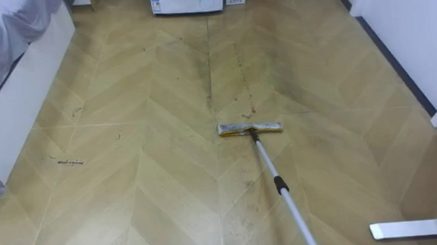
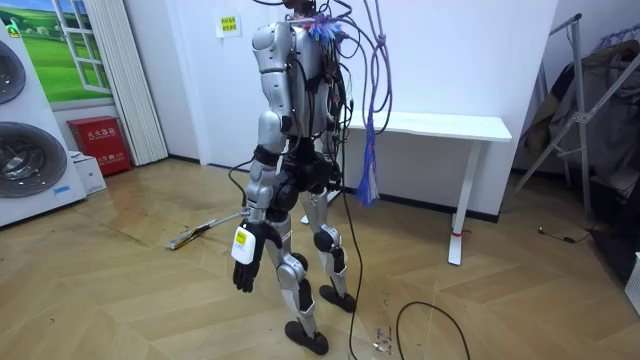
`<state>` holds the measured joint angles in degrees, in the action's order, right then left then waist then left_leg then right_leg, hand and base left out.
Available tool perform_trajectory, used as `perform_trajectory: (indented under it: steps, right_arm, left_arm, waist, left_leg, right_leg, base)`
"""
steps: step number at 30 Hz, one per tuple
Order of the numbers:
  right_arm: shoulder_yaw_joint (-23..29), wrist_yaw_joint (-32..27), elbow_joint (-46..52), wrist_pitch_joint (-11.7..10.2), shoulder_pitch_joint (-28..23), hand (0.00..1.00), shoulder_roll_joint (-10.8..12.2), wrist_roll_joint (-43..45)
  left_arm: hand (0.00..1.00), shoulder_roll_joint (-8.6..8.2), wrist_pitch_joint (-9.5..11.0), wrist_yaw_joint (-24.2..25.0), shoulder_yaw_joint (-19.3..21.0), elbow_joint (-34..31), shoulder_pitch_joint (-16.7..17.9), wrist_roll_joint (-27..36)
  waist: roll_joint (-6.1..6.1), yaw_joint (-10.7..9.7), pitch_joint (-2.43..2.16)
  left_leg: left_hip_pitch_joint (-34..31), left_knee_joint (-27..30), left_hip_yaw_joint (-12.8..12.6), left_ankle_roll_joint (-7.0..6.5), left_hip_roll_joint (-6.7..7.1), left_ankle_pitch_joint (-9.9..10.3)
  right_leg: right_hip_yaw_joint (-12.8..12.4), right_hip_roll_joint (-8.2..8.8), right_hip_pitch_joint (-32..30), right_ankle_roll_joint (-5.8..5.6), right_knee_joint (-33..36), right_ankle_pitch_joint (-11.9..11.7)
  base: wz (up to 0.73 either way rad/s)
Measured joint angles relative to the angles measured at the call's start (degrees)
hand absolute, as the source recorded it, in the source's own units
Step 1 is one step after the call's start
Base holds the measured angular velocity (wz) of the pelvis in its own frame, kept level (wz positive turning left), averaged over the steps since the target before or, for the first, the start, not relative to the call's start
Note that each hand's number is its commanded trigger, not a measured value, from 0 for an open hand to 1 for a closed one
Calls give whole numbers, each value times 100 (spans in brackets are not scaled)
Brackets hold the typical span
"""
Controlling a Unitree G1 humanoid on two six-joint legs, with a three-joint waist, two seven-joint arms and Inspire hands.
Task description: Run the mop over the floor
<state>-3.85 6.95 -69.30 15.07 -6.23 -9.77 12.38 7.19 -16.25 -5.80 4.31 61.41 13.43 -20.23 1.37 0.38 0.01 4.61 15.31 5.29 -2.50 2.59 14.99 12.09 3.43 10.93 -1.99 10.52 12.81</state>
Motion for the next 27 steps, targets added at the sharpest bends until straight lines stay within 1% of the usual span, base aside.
perform_trajectory:
  steps: [4, 11, 13, 17, 19, 22, 24, 27]
  right_arm:
    - [-3, 5, 5, 0, 0, 100, -1, -10]
    - [-4, -9, 28, 6, -1, 100, -3, -19]
    - [-9, -17, 28, 7, -1, 100, -4, -19]
    - [-75, -84, 63, 12, 12, 100, -16, -78]
    - [-129, -120, 47, 12, 25, 100, -15, -105]
    - [-172, -142, 14, 12, 58, 100, -12, -150]
    - [-195, -164, -17, 3, 58, 100, -12, -218]
    - [-293, -226, -15, -3, 93, 100, -15, -347]
  left_arm:
    - [0, -1, -1, 0, -4, 1, -11, 0]
    - [0, -6, -8, 1, -4, -26, -11, -4]
    - [0, -6, -22, 0, -4, -88, -10, -4]
    - [0, -5, -70, -1, -19, -142, -42, -3]
    - [0, -6, -92, -2, -27, -156, -51, -6]
    - [0, -3, -94, -28, -137, -154, -55, -8]
    - [0, -4, -94, -28, -307, -155, -67, -3]
    - [0, -4, -90, -28, -458, -155, -101, -2]
  waist:
    - [1, 1, 1]
    - [-33, 10, -15]
    - [-29, 10, -11]
    - [-39, 9, -29]
    - [-36, 5, -28]
    - [-26, 2, -27]
    - [-21, -15, -26]
    - [-26, -8, -31]
  left_leg:
    - [-7, 2, 0, 0, -3, 0]
    - [-6, 12, -13, 0, -3, 0]
    - [-20, 13, -13, 0, -3, 0]
    - [-161, 29, -43, 6, -4, -5]
    - [-211, 33, -43, 6, -4, -5]
    - [-312, 29, -46, 5, -3, -7]
    - [-429, 43, -42, 5, -4, -8]
    - [-634, 73, -44, 7, -6, -15]
  right_leg:
    - [-2, -2, -7, 0, 0, 0]
    - [-40, -5, -13, 0, 1, 0]
    - [-45, -5, -30, 0, 8, 0]
    - [-76, -5, -187, 1, 24, 0]
    - [-74, -5, -232, 1, 24, 0]
    - [-73, -4, -335, 1, 25, 0]
    - [-69, -4, -444, 1, 22, 0]
    - [-56, -4, -629, 6, 25, -3]
  base:
    - [0]
    - [0]
    - [0]
    - [-4]
    - [0]
    - [0]
    - [0]
    - [0]
